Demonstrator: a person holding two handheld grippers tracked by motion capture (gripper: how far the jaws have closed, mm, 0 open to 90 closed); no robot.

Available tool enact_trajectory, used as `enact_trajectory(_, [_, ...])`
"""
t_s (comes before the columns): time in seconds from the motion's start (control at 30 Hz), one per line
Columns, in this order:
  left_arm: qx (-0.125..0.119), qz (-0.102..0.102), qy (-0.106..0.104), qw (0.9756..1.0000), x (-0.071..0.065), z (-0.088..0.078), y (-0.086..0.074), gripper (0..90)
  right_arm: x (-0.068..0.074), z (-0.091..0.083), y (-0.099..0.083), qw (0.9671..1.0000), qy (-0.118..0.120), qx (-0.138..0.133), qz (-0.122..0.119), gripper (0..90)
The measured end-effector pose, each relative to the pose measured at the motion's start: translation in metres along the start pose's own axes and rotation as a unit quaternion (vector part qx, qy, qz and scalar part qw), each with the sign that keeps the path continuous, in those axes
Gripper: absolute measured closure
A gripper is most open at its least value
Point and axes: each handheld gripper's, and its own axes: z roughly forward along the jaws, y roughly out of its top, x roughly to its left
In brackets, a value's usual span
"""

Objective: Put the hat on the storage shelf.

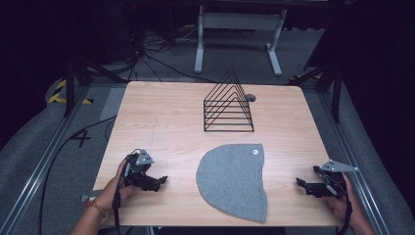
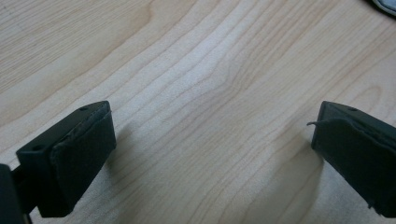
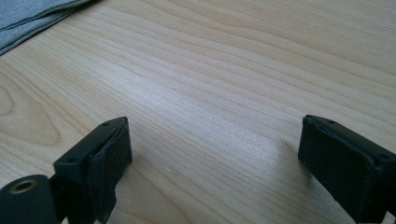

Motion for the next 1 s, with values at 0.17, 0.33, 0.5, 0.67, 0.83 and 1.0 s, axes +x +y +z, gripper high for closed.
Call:
enact_trajectory(0.17, [0.002, 0.008, -0.008, 0.9999, -0.001, -0.001, -0.001, 0.5, 0.000, 0.001, 0.000, 0.9999, 0.007, 0.001, -0.008, 7.2])
enact_trajectory(0.33, [0.003, 0.028, -0.017, 0.9995, 0.001, -0.001, 0.001, 0.6, 0.002, 0.001, 0.000, 0.9998, 0.016, 0.003, -0.015, 5.6])
enact_trajectory(0.5, [-0.001, 0.055, -0.032, 0.9980, -0.008, -0.004, 0.010, 24.6, -0.001, 0.000, 0.002, 0.9992, 0.025, 0.013, -0.028, 10.8])
enact_trajectory(0.67, [-0.021, 0.084, -0.047, 0.9952, -0.030, -0.003, 0.025, 29.4, -0.007, -0.002, 0.005, 0.9997, 0.017, -0.006, -0.017, 35.7])
enact_trajectory(0.83, [-0.043, 0.127, -0.087, 0.9872, -0.064, 0.004, 0.051, 35.1, -0.004, -0.002, 0.023, 0.9984, 0.034, -0.022, -0.039, 55.5])
enact_trajectory(1.0, [-0.045, 0.177, -0.127, 0.9749, -0.104, 0.022, 0.076, 37.4, 0.015, 0.012, 0.058, 0.9940, 0.061, -0.022, -0.088, 69.6])
